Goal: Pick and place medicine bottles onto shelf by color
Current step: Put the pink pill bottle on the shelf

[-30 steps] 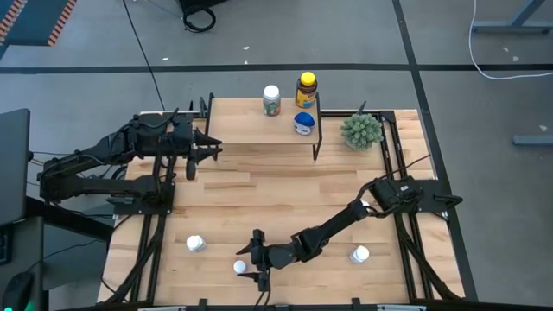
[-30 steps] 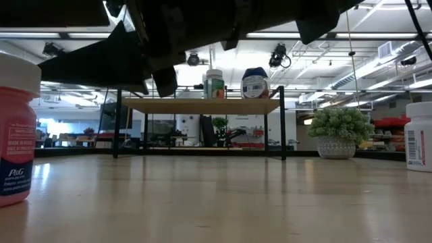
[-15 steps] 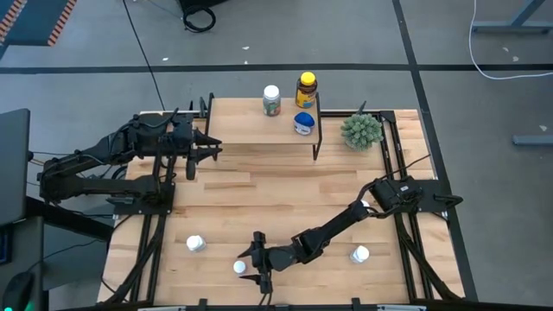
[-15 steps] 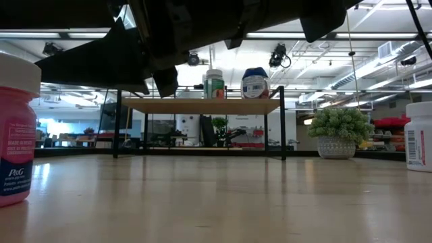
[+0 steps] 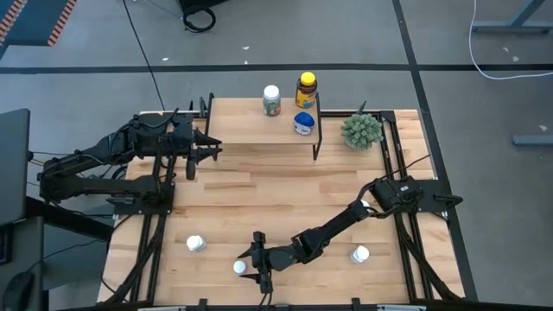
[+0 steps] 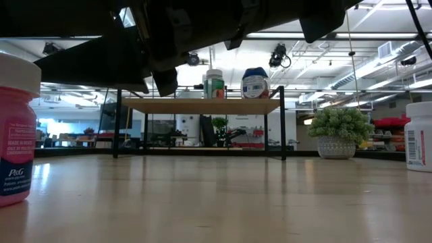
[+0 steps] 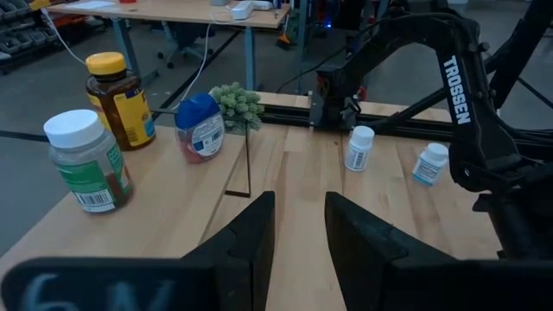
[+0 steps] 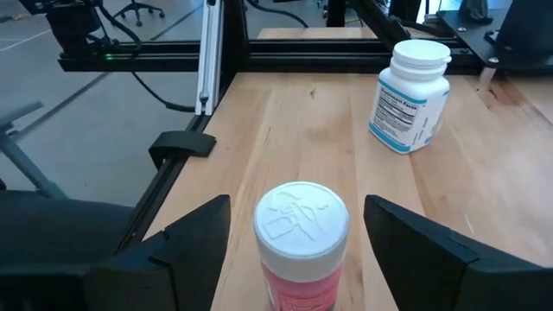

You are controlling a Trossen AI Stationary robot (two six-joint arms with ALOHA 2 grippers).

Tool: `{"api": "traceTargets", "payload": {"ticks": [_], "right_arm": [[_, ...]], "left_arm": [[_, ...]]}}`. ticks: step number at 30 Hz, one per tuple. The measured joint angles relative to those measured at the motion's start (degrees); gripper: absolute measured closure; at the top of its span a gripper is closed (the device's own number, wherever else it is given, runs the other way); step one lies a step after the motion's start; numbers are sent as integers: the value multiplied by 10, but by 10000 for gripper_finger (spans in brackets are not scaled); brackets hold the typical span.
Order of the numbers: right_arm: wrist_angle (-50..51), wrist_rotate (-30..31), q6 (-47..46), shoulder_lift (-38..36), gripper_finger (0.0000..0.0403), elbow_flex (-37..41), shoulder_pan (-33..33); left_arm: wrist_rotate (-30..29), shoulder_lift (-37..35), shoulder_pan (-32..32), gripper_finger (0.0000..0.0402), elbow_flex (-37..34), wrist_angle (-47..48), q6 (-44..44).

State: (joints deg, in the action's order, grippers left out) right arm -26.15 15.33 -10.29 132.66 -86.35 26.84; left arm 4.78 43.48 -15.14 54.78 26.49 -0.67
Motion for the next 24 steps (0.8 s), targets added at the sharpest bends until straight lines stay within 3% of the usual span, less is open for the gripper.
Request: {"api": "traceTargets", "payload": {"ticks": [24], "right_arm": [[20, -14, 4, 0, 130, 0, -6]], "left_arm": [[-6, 0, 0, 292, 0, 0, -1]]}}
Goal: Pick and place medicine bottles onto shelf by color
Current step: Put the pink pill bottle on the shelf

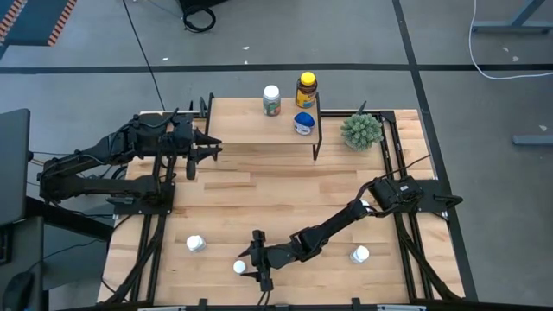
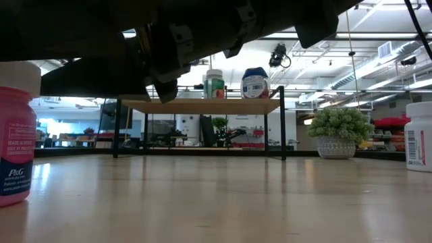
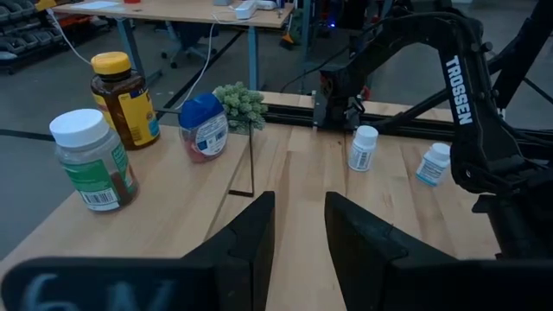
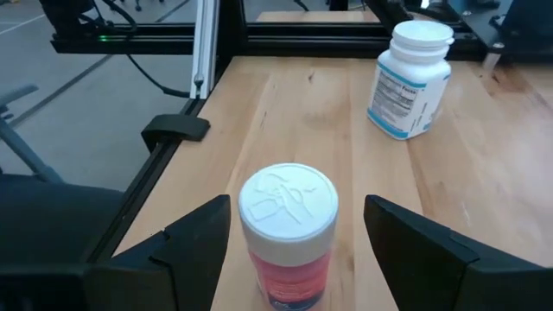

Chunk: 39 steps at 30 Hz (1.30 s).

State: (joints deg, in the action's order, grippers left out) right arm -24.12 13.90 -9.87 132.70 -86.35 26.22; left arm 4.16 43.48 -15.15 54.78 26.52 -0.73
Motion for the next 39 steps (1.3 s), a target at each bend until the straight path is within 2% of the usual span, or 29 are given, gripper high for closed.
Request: {"api": "traceTargets", "payload": {"ticks": [5, 13, 24, 39], "right_arm": [[-15, 4, 8, 1, 130, 0, -1], [-51, 6, -14, 56, 130, -16, -2], [-79, 9, 0, 56, 131, -17, -2], [-87, 28, 4, 56, 166, -17, 6]], "left_arm": [[0, 0, 0, 292, 0, 0, 0], [0, 0, 0, 292, 0, 5, 0], [0, 0, 0, 292, -1, 21, 0], [0, 0, 0, 292, 0, 23, 0]]}}
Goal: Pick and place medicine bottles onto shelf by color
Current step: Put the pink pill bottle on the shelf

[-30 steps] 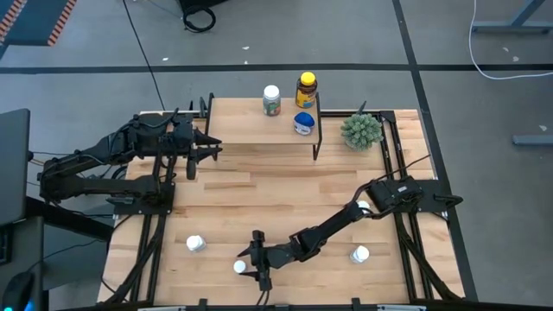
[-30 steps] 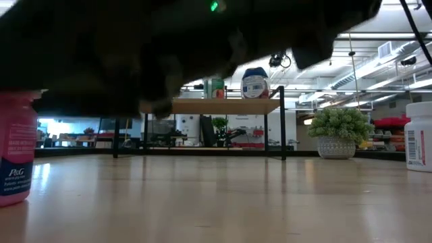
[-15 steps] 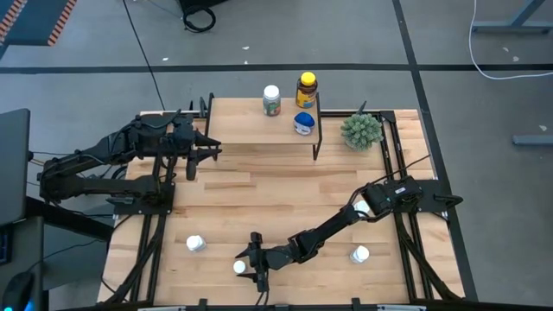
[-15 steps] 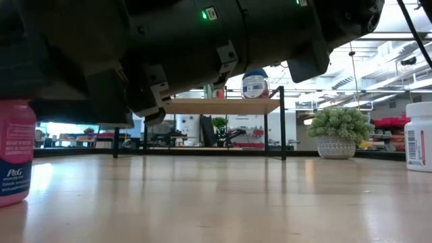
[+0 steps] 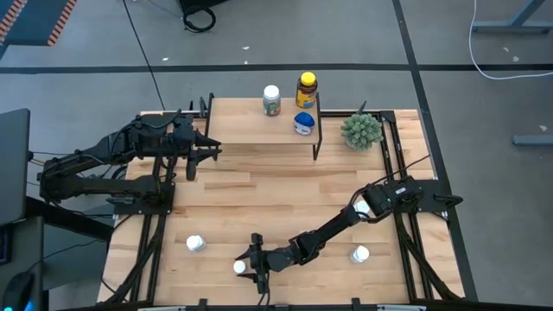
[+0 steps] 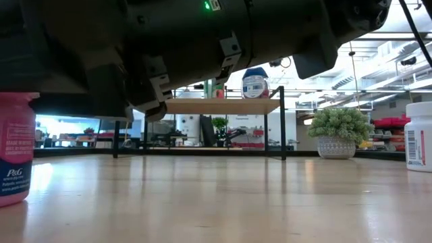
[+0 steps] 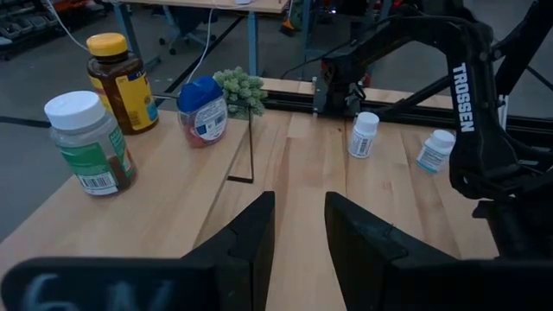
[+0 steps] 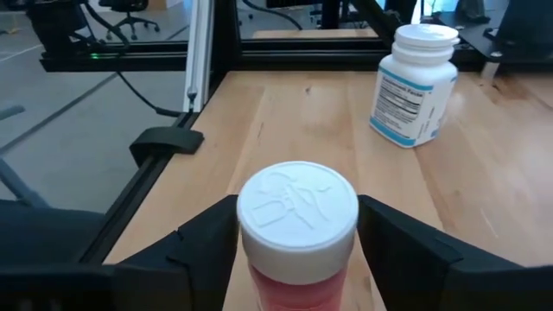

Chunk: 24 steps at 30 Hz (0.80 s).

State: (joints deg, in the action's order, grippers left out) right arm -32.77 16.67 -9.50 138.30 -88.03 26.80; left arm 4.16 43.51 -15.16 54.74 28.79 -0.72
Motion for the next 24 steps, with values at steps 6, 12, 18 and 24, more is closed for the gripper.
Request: {"api": "traceTargets", "payload": {"ticks": [6, 12, 18, 24], "right_arm": [[-1, 15, 5, -4, 207, 0, 0], [4, 54, 12, -15, 222, 0, 0], [28, 148, 10, -46, 213, 0, -13], [88, 264, 16, -100, 217, 0, -56]], "left_arm": [[0, 0, 0, 292, 0, 0, 0], [0, 0, 0, 292, 0, -1, -5], [0, 0, 0, 292, 0, -11, -34], [0, 0, 0, 292, 0, -11, -59]]}}
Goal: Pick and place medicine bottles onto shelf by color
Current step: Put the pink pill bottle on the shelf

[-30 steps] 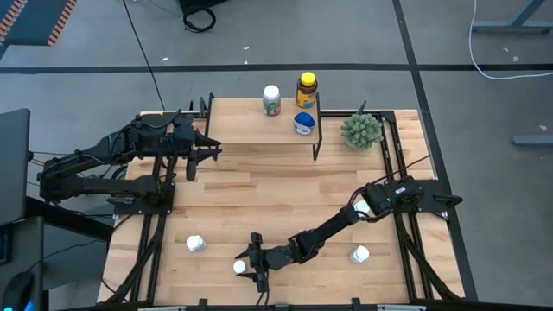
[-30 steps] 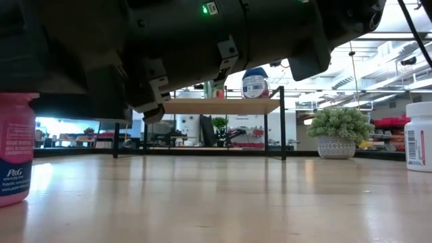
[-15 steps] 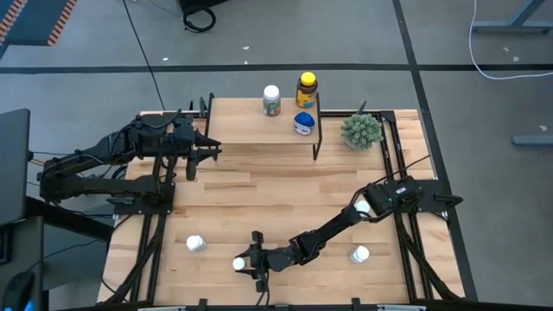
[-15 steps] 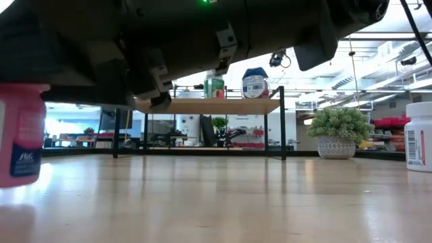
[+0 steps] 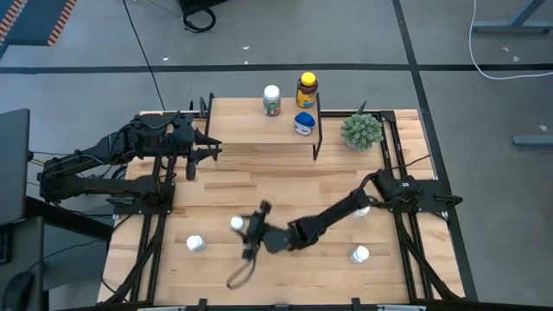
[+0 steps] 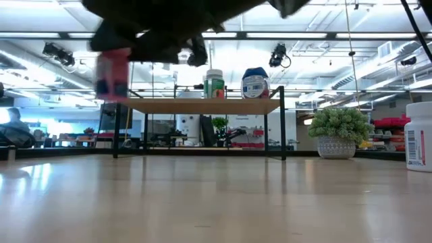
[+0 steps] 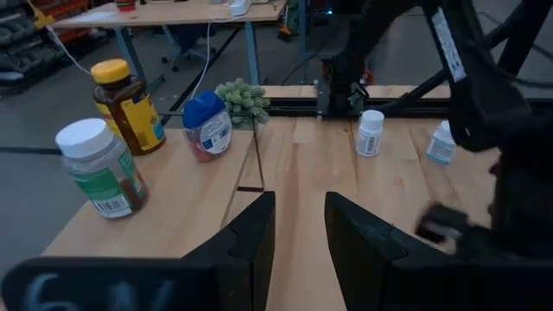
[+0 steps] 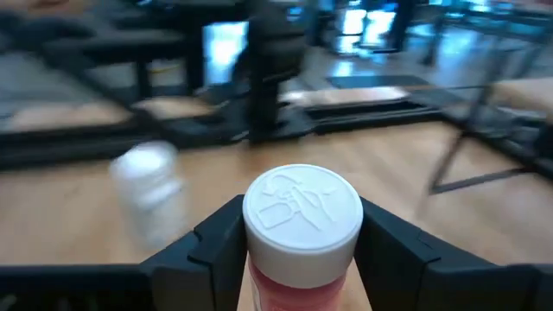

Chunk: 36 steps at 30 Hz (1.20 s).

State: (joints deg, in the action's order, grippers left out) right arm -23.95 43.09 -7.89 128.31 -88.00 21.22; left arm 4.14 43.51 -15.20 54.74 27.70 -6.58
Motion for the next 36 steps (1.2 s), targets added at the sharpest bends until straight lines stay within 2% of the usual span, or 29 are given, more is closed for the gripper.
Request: {"api": "traceTargets", "payload": {"ticks": [8, 16, 21, 29, 36], "right_arm": [[115, 61, -16, -85, 213, 0, -92], [227, 68, -75, -185, 213, 0, -181], [292, 62, -153, -190, 213, 1, -231], [283, 87, -156, -189, 213, 12, -261], [337, 110, -235, -189, 212, 12, -280]], "left_arm": [[0, 0, 0, 292, 0, 9, -6], [0, -9, 0, 292, 0, 56, -17], [0, -9, 0, 292, 1, 52, -17], [0, -8, 0, 292, 1, 43, -17], [0, -8, 0, 292, 1, 39, -17]]}}
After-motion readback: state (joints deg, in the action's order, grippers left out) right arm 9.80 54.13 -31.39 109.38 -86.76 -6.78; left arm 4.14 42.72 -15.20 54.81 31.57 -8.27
